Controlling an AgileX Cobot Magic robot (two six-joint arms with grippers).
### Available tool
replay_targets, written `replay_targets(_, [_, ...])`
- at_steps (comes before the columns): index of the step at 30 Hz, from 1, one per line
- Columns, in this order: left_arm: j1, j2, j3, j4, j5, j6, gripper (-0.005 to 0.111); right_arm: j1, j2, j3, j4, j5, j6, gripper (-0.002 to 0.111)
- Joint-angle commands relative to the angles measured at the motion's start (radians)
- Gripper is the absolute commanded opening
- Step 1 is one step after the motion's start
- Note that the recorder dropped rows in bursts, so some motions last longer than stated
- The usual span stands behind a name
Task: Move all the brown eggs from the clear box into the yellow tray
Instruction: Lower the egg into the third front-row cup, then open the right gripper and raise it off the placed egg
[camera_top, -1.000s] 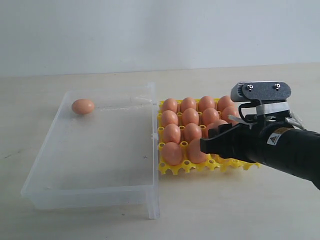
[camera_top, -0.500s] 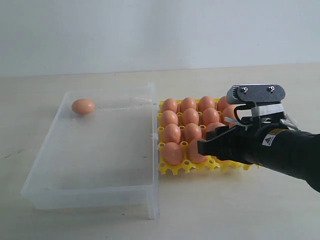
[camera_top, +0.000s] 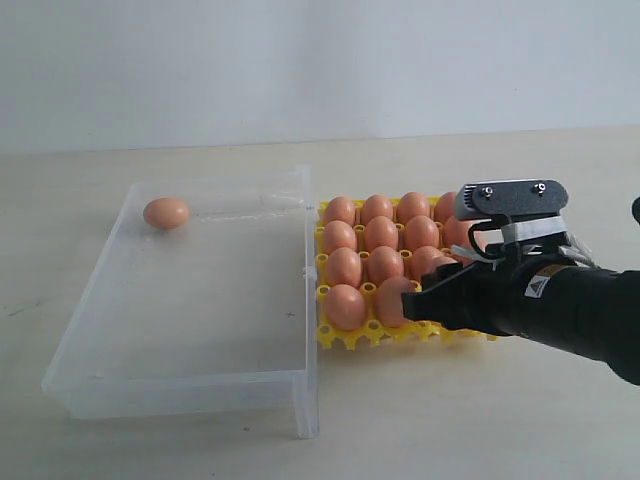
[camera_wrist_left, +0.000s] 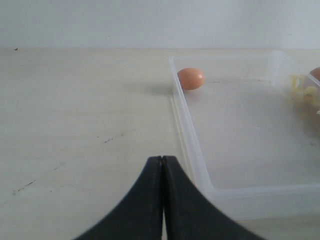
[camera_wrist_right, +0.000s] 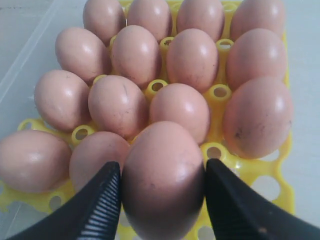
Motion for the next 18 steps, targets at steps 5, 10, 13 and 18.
replay_targets(5, [0.001,-0.006,-0.004,-0.002,-0.004,0.003,0.000,-0.006,0.016,-0.043,-0.029,0.021,-0.009,0.000])
replay_targets(10, [0.001,-0.006,-0.004,-0.002,-0.004,0.003,0.000,-0.006,0.063,-0.073,-0.054,0.060,-0.009,0.000])
replay_targets(13, [0.001,-0.006,-0.004,-0.002,-0.004,0.003,0.000,-0.006,0.076,-0.073,-0.054,0.066,-0.009,0.000])
replay_targets(18, [0.001,-0.006,-0.004,-0.002,-0.004,0.003,0.000,-0.006,0.077,-0.073,-0.054,0.047,-0.009,0.000])
